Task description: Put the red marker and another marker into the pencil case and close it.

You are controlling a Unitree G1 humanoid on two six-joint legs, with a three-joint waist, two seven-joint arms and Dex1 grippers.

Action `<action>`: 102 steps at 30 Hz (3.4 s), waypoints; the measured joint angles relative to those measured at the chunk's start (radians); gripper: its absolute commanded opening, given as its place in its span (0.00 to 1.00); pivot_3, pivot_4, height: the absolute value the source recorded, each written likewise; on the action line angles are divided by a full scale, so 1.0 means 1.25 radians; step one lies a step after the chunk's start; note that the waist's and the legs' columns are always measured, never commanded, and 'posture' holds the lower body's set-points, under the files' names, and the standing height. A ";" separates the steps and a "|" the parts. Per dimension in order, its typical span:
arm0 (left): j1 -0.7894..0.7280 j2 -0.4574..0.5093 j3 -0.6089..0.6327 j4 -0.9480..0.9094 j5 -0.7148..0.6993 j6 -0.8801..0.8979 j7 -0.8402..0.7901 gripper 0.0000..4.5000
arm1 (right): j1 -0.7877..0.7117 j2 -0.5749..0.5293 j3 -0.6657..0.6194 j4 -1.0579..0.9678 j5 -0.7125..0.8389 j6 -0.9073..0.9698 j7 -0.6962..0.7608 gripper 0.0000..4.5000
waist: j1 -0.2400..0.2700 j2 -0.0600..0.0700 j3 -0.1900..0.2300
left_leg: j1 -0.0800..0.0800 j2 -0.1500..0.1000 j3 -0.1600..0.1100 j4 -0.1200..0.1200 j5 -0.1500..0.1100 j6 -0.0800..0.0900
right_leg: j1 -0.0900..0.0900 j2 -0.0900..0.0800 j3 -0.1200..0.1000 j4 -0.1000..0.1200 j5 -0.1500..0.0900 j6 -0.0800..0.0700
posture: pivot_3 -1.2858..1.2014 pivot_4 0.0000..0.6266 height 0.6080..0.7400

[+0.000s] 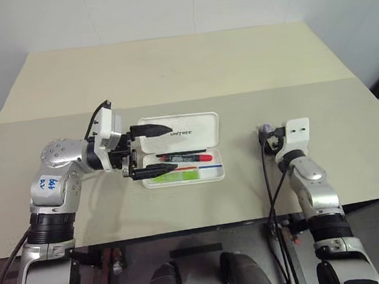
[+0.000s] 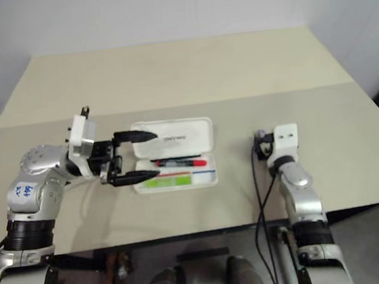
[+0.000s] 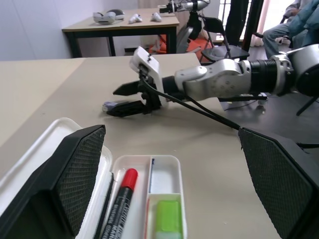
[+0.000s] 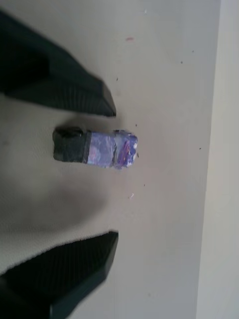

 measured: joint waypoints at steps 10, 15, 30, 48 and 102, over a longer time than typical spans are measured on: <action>0.006 0.014 0.002 0.006 0.003 -0.005 0.030 1.00 | -0.004 0.018 0.011 -0.001 -0.004 -0.001 0.002 0.07 | -0.001 0.000 0.000 | 0.006 0.000 0.006 -0.003 0.000 0.000 | 0.001 0.001 0.007 0.000 0.000 0.000 | 0.52 0.24 1.00; 0.027 0.027 0.010 0.021 0.007 -0.030 0.031 1.00 | -0.003 -0.002 0.011 -0.010 -0.001 0.010 0.039 0.07 | 0.000 0.000 0.000 | 0.007 0.000 0.007 -0.004 0.000 0.000 | 0.001 0.001 0.008 0.000 0.000 0.000 | 0.52 0.24 1.00; 0.107 0.066 0.063 0.131 0.043 -0.155 0.013 1.00 | 0.043 -0.260 0.126 -0.395 0.255 0.260 0.588 0.07 | 0.003 0.000 0.000 | 0.007 0.002 0.008 -0.005 -0.002 -0.001 | 0.001 0.001 0.007 -0.001 -0.001 -0.001 | 0.52 0.24 1.00; 0.177 0.058 0.063 0.124 0.064 -0.201 0.033 1.00 | -0.104 -0.196 0.296 -0.161 0.180 0.139 0.860 0.07 | 0.003 -0.001 0.000 | 0.007 0.004 0.011 -0.004 -0.004 -0.002 | 0.000 0.001 0.007 -0.003 -0.001 -0.002 | 0.52 0.24 1.00; 0.213 0.059 0.131 0.071 0.014 -0.140 0.079 0.65 | 0.071 -0.323 0.013 -0.284 0.242 0.071 0.816 1.00 | 0.003 -0.001 0.000 | 0.009 0.011 0.017 -0.004 -0.008 -0.005 | -0.001 0.007 0.012 -0.002 -0.002 -0.005 | 0.52 0.24 1.00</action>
